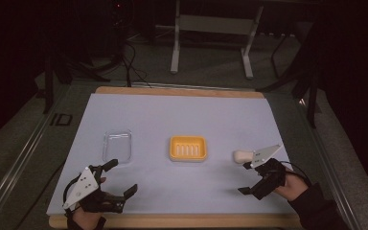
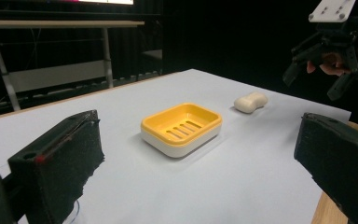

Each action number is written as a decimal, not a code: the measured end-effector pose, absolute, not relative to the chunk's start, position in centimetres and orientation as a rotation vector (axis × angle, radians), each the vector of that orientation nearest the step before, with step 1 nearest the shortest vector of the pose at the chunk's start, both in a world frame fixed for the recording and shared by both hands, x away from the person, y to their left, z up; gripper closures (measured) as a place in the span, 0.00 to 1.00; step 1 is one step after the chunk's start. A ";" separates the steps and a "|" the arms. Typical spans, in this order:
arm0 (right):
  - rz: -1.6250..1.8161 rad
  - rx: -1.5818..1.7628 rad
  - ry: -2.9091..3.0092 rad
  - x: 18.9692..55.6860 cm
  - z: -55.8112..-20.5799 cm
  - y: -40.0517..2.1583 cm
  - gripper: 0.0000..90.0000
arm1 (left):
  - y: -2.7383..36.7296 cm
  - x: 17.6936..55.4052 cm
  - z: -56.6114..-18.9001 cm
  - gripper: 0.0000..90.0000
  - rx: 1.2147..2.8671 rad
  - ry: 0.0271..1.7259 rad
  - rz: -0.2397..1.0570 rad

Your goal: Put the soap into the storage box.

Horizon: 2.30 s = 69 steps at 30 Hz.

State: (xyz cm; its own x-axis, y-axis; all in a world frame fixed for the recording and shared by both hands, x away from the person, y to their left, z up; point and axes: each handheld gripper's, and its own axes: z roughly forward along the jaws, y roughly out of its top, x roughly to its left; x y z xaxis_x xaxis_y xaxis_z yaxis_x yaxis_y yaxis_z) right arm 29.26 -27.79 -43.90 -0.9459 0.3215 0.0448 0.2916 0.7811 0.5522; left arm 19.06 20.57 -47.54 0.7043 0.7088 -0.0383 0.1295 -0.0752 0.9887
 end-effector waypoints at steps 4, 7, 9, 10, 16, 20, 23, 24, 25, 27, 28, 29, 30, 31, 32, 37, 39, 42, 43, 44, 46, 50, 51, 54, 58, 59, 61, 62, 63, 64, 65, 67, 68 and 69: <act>0.805 0.468 2.944 29.3 -44.1 -27.1 0.13 | 20.5 19.1 -47.6 0.01 1.606 0.696 0.547; 0.763 0.449 2.961 29.5 -43.8 -26.7 0.13 | 20.5 19.1 -47.6 0.01 1.607 0.696 0.545; 0.728 0.424 2.975 29.6 -43.7 -26.4 0.13 | 20.5 19.1 -47.6 0.01 1.612 0.694 0.542; 0.687 0.418 2.997 29.5 -43.6 -26.3 0.13 | 20.4 19.1 -47.6 0.01 1.612 0.692 0.542; 0.498 0.362 3.071 29.5 -43.8 -25.4 0.13 | 20.4 19.1 -47.6 0.01 1.613 0.691 0.537; 0.415 0.343 3.085 29.7 -43.6 -25.0 0.13 | 20.4 19.1 -47.6 0.01 1.613 0.690 0.534; 0.353 0.337 3.117 29.9 -43.6 -24.6 0.13 | 20.3 19.1 -47.6 0.01 1.615 0.689 0.534; 0.314 0.325 3.131 30.0 -43.7 -24.4 0.13 | 20.3 19.1 -47.6 0.01 1.616 0.689 0.533; 0.275 0.307 3.139 30.0 -43.9 -24.3 0.13 | 20.3 19.1 -47.6 0.01 1.617 0.689 0.534; 0.225 0.297 3.157 30.1 -44.0 -24.1 0.13 | 20.3 19.1 -47.6 0.01 1.616 0.689 0.533; 0.199 0.291 3.175 30.2 -44.2 -24.0 0.13 | 20.3 19.1 -47.6 0.01 1.616 0.689 0.533; 0.168 0.283 3.183 30.3 -44.3 -23.9 0.14 | 20.3 19.1 -47.6 0.01 1.618 0.688 0.533; 0.128 0.295 3.191 30.3 -44.3 -23.8 0.14 | 20.3 19.1 -47.7 0.01 1.620 0.687 0.532; 0.128 0.295 3.191 30.3 -44.3 -23.8 0.14 | 20.3 19.1 -47.7 0.01 1.620 0.687 0.532; 0.094 0.300 3.205 30.4 -44.4 -23.6 0.14 | 20.3 19.1 -47.7 0.01 1.623 0.686 0.532; 0.019 0.278 3.218 30.5 -44.5 -23.5 0.14 | 20.3 19.1 -47.7 0.01 1.626 0.685 0.528; 0.025 0.280 3.228 30.5 -44.3 -23.5 0.14 | 20.3 19.1 -47.7 0.01 1.629 0.685 0.529; 0.007 0.245 3.248 30.4 -44.1 -23.4 0.14 | 20.2 19.1 -47.7 0.01 1.633 0.684 0.525; 0.007 0.222 3.245 30.2 -44.0 -23.4 0.14 | 20.2 19.1 -47.7 0.01 1.632 0.683 0.525; -0.005 0.213 3.240 30.1 -44.0 -23.4 0.14 | 20.2 19.1 -47.7 0.01 1.633 0.683 0.525; -0.008 0.221 3.250 30.2 -44.1 -23.4 0.14 | 20.2 19.2 -47.7 0.01 1.631 0.683 0.520; -0.059 0.163 3.224 30.3 -44.5 -23.5 0.15 | 20.2 19.2 -47.7 0.01 1.632 0.685 0.515; -0.066 0.165 3.213 30.4 -44.5 -23.5 0.15 | 20.2 19.2 -47.7 0.01 1.633 0.685 0.515; -0.043 0.152 3.209 30.7 -44.5 -23.6 0.16 | 20.2 19.2 -47.7 0.01 1.633 0.685 0.513; -0.032 0.156 3.181 31.4 -44.3 -23.8 0.16 | 20.2 19.2 -47.7 0.01 1.635 0.687 0.511; -0.030 0.154 3.182 31.6 -44.2 -23.8 0.17 | 20.2 19.2 -47.7 0.01 1.634 0.686 0.511; -0.016 0.146 3.174 32.0 -44.0 -24.0 0.18 | 20.2 19.2 -47.8 0.01 1.635 0.688 0.511; -0.010 0.149 3.174 32.3 -43.9 -24.1 0.18 | 20.2 19.2 -47.8 0.01 1.635 0.688 0.511; -0.011 0.147 3.171 32.5 -43.8 -24.1 0.19 | 20.2 19.2 -47.8 0.01 1.635 0.688 0.511; -0.014 0.153 3.165 32.7 -43.8 -24.2 0.19 | 20.2 19.2 -47.8 0.01 1.635 0.689 0.511; -0.011 0.152 3.155 32.9 -43.7 -24.3 0.19 | 20.3 19.2 -47.8 0.01 1.635 0.689 0.511; 0.002 0.158 3.146 33.4 -43.6 -24.5 0.19 | 20.3 19.1 -47.8 0.01 1.634 0.690 0.511; 0.009 0.151 3.139 33.6 -43.5 -24.6 0.19 | 20.3 19.1 -47.8 0.01 1.636 0.689 0.512; 0.014 0.150 3.134 33.7 -43.5 -24.7 0.21 | 20.3 19.1 -47.8 0.01 1.636 0.691 0.512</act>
State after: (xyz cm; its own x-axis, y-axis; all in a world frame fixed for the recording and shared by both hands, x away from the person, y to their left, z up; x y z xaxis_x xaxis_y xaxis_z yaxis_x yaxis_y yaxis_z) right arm 33.72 -24.68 -43.47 -0.9954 0.0956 -0.0033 0.0955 0.9954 0.0092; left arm 19.10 20.34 -47.80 0.7244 0.6877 -0.0474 0.1551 -0.0956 0.9833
